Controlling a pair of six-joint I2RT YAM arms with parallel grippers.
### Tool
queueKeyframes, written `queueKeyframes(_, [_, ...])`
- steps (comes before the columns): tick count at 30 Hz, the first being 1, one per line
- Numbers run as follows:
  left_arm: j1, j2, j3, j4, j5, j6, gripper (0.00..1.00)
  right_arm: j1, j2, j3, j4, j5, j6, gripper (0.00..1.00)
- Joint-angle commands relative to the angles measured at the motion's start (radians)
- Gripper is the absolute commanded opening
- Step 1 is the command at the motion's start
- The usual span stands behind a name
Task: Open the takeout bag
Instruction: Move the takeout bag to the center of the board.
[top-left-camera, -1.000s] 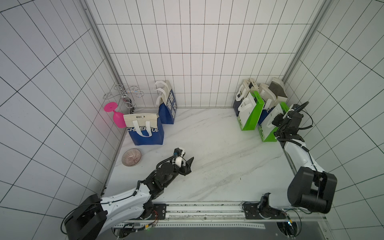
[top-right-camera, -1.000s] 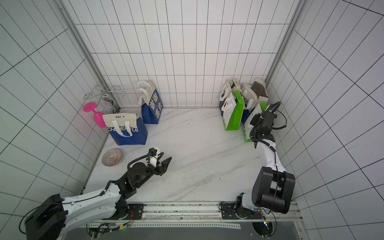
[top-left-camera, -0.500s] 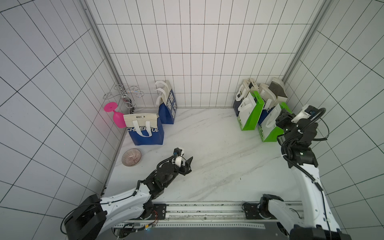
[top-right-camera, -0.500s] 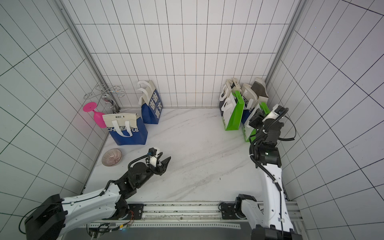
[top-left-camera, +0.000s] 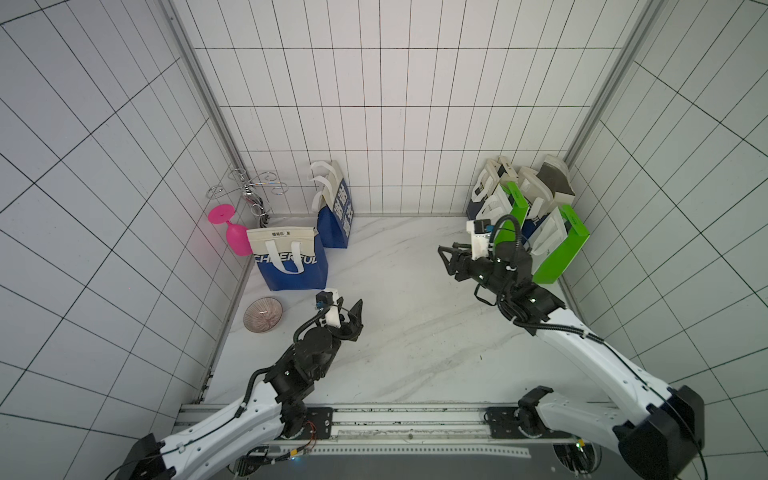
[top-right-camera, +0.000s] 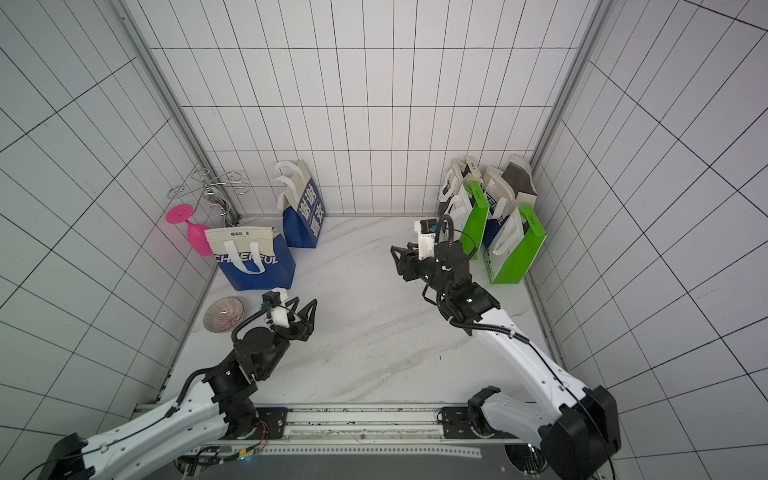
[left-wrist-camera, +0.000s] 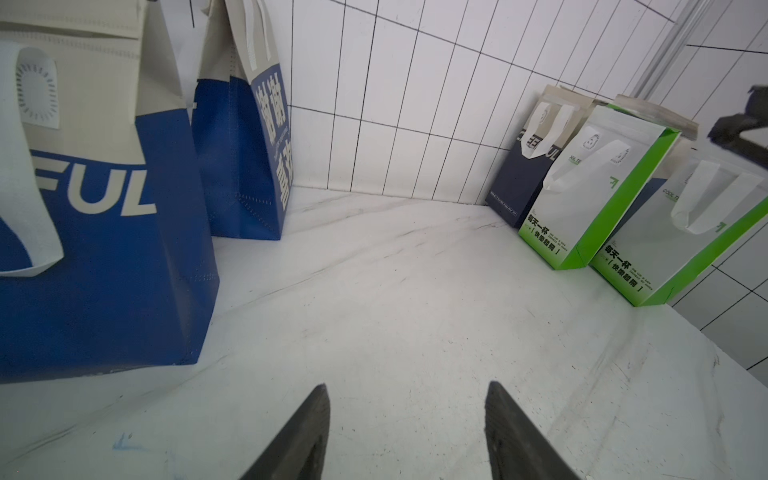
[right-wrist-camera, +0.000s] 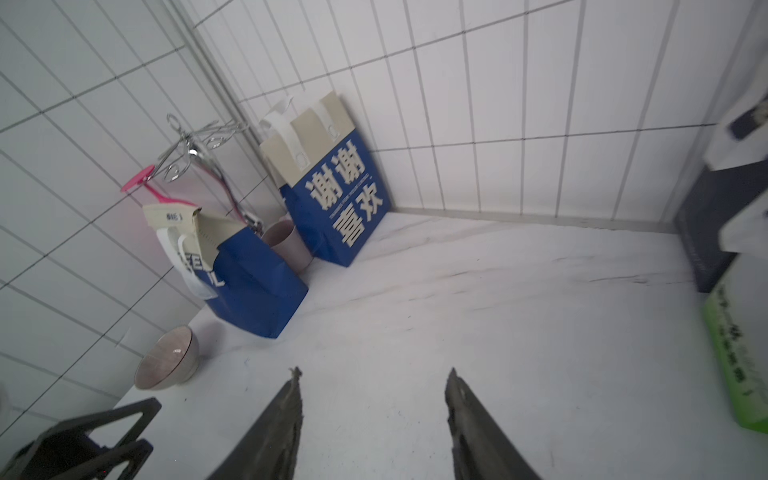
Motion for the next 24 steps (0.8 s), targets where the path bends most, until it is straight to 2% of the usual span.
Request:
queueKeyframes(1, [0.023, -0.064, 0.195, -0.249, 0.048, -0.106, 0.61, 0.075, 0.116, 0.026, 0.181, -0.080, -0.046, 0.56])
queueKeyframes(4, [0.027, -0.083, 0.349, -0.380, 0.047, -0.067, 0.61, 0.116, 0.267, 0.079, 0.282, -0.138, -0.051, 0.57])
queueKeyframes(6, [0.035, -0.079, 0.448, -0.480, 0.028, -0.029, 0.61, 0.130, 0.378, 0.132, 0.351, -0.232, -0.028, 0.58])
queueKeyframes(9, [0.045, -0.088, 0.540, -0.576, 0.017, 0.011, 0.61, 0.161, 0.514, 0.206, 0.468, -0.313, -0.006, 0.60])
queueKeyframes(15, [0.048, -0.149, 0.568, -0.613, -0.018, 0.099, 0.61, 0.232, 0.782, 0.476, 0.502, -0.383, -0.050, 0.65])
queueKeyframes(24, [0.048, -0.207, 0.560, -0.663, -0.061, 0.117, 0.62, 0.287, 1.132, 0.938, 0.528, -0.437, 0.001, 0.65])
